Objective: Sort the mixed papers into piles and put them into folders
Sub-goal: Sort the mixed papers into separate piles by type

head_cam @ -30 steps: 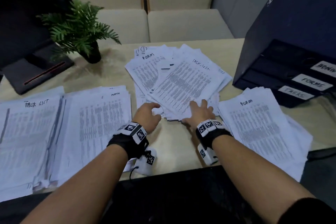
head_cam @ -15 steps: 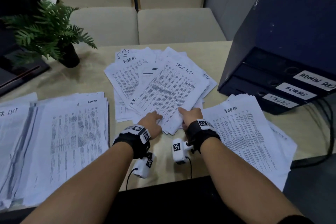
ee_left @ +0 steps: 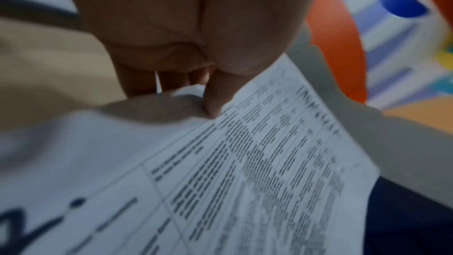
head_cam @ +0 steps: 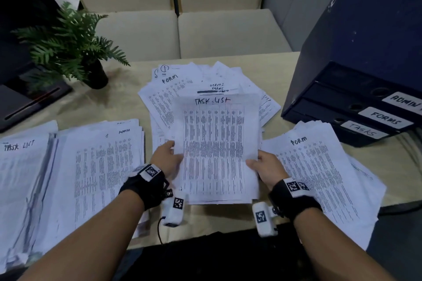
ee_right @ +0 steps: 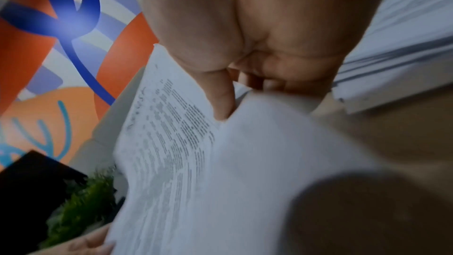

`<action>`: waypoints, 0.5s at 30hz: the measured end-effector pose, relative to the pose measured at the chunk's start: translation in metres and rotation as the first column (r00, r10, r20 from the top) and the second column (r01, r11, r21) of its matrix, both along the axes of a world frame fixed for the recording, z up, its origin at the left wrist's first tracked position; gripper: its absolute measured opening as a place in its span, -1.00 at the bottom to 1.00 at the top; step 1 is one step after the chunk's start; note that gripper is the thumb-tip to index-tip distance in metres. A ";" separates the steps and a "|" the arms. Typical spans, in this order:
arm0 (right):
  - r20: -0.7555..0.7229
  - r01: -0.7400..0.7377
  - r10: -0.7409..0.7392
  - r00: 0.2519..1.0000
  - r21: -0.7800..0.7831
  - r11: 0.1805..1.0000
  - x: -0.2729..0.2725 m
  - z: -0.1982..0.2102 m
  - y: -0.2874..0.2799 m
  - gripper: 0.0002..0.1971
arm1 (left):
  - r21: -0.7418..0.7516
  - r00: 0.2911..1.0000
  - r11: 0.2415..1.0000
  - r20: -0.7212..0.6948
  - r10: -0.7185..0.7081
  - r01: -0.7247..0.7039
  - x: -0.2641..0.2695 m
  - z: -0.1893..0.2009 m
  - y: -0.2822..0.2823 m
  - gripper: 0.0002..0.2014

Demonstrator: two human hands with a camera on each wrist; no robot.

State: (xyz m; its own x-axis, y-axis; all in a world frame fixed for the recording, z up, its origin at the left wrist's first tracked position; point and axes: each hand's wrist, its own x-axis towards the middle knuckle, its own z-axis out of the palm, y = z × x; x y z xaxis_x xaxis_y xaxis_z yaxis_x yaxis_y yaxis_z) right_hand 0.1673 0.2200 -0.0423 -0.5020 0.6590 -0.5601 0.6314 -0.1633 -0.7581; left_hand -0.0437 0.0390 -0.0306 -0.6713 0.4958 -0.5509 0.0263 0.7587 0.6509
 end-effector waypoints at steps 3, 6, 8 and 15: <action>0.115 -0.050 0.038 0.993 0.108 0.993 0.002 -0.005 -0.002 -0.91 | 0.030 0.999 0.999 -0.039 0.031 -0.029 0.007 -0.004 -0.007 -0.90; 0.259 -0.155 0.094 0.961 0.229 0.961 0.004 -0.013 0.003 -0.78 | 0.021 0.999 0.999 -0.004 0.050 -0.050 0.013 -0.010 -0.011 -0.71; 0.302 -0.120 0.029 0.953 0.288 0.950 0.009 -0.016 0.010 -0.73 | -0.004 0.998 0.998 -0.009 0.059 -0.059 0.014 -0.013 -0.015 -0.73; -0.012 0.400 -0.421 0.907 0.337 0.852 0.040 0.017 0.038 -0.87 | -0.073 0.991 0.988 -0.011 0.135 -0.135 0.014 -0.015 -0.023 -0.76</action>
